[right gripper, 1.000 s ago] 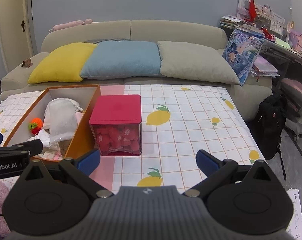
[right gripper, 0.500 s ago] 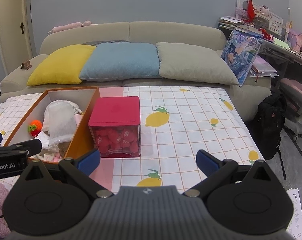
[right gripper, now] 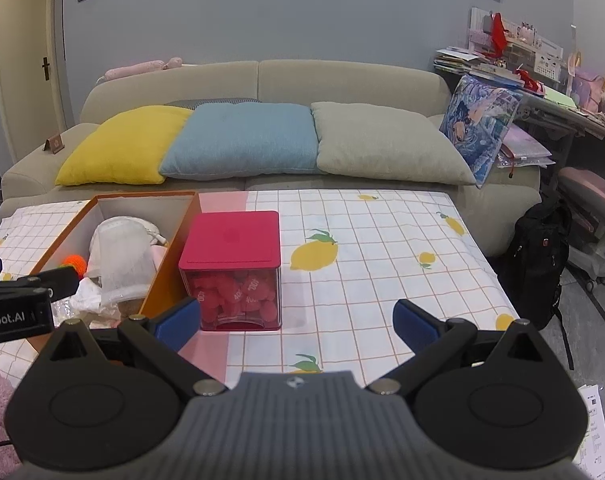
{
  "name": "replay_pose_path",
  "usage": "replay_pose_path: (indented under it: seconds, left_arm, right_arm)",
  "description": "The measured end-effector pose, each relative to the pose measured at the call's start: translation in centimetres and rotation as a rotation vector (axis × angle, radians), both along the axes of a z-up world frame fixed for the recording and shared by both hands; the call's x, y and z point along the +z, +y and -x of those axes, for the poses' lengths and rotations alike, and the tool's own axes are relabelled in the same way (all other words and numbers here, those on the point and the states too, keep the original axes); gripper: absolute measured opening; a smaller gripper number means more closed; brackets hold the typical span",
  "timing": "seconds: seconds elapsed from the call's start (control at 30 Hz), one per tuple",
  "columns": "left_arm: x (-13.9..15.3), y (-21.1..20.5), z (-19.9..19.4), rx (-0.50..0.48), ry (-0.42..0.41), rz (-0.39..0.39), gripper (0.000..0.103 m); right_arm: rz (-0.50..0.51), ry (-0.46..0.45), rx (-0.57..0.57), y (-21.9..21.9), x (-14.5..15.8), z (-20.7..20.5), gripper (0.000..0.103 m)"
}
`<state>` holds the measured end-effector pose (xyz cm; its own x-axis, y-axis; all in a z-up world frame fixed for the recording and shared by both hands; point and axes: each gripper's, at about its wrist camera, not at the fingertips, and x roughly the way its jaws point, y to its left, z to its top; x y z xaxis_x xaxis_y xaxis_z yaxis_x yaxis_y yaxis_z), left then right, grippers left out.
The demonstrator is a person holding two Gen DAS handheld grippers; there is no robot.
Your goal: Organize soft objects
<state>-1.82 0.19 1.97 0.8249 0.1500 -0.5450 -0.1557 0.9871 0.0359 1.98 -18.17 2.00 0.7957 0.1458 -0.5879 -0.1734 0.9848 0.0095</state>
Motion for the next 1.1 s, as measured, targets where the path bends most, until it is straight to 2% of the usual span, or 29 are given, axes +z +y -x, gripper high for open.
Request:
replay_pose_path:
  seconds: [0.67,1.1]
  left_arm:
    - [0.7,-0.13,0.37,-0.007,-0.072,-0.013,0.103]
    - [0.67,0.01,0.41,-0.005,-0.072,-0.014,0.103]
  right_arm:
    - [0.002,-0.01,0.003,-0.06,0.05,0.15,0.1]
    - [0.003,-0.009,0.003,-0.01,0.08,0.21,0.1]
